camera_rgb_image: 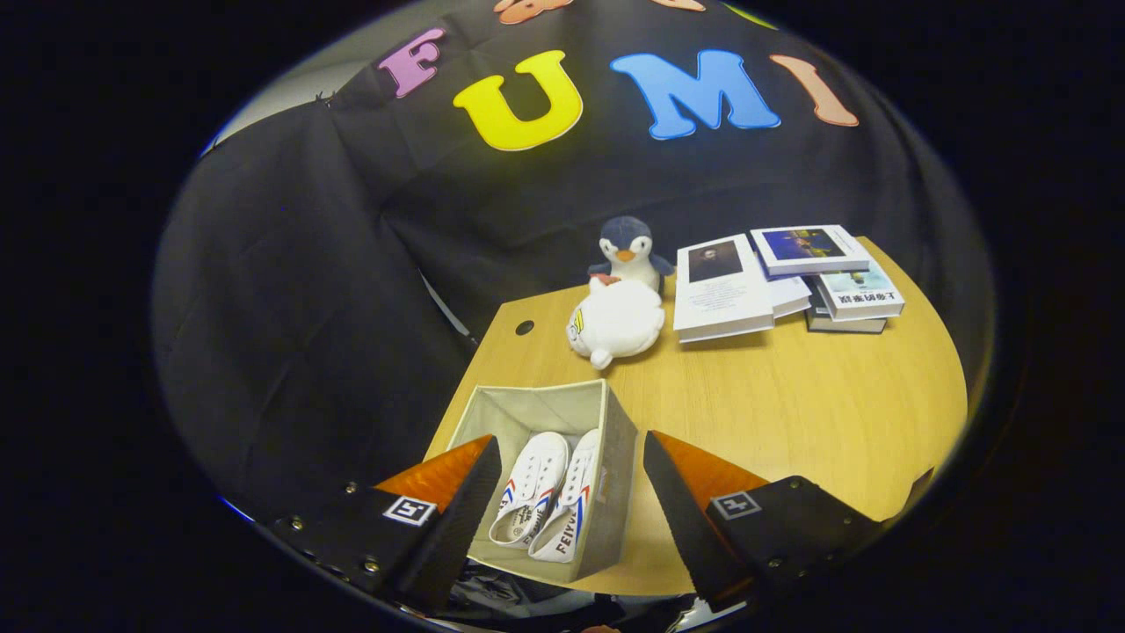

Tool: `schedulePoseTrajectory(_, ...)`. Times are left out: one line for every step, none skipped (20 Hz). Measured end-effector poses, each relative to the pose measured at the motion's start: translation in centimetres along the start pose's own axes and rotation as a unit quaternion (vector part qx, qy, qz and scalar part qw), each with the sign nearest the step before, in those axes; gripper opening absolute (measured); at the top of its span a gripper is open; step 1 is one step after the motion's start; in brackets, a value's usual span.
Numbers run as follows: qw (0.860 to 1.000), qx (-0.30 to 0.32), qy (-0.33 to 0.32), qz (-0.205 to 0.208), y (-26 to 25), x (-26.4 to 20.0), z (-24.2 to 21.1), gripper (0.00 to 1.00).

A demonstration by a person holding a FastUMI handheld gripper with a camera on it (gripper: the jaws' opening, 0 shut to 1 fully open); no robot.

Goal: Open the storage box then place both shoes into the box .Put the left shoe in first, then the right shoe, with the right side of both shoes facing outward in a uniform manner.

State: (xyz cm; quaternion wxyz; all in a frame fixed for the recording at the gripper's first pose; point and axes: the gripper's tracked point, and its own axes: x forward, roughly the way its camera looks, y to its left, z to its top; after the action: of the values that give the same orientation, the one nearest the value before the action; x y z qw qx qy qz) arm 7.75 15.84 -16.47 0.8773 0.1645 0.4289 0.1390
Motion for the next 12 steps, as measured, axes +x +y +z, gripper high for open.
schedulePoseTrajectory(1.0, -0.004, -0.014, -0.003, -0.5, -1.1, 0.7, 0.98)
schedulePoseTrajectory(1.0, -0.009, -0.027, -0.008, -1.2, -2.2, 1.4, 0.98)
schedulePoseTrajectory(0.999, -0.014, -0.039, -0.013, -2.0, -3.2, 1.9, 0.98)
schedulePoseTrajectory(0.998, -0.022, -0.052, -0.02, -2.8, -4.2, 2.5, 0.98)
schedulePoseTrajectory(0.997, -0.03, -0.066, -0.028, -3.8, -5.3, 3.2, 0.98)
schedulePoseTrajectory(0.995, -0.038, -0.08, -0.034, -4.8, -6.1, 3.8, 0.98)
schedulePoseTrajectory(0.994, -0.044, -0.093, -0.043, -5.8, -7.3, 4.2, 0.98)
schedulePoseTrajectory(0.992, -0.047, -0.106, -0.049, -6.6, -8.3, 4.6, 0.98)
schedulePoseTrajectory(0.99, -0.049, -0.119, -0.056, -7.5, -9.1, 4.9, 0.98)
schedulePoseTrajectory(0.988, -0.052, -0.134, -0.063, -8.3, -10.0, 5.4, 0.98)
schedulePoseTrajectory(0.984, -0.06, -0.149, -0.071, -9.3, -10.8, 5.9, 0.98)
schedulePoseTrajectory(0.98, -0.07, -0.167, -0.084, -10.4, -11.6, 6.5, 0.98)
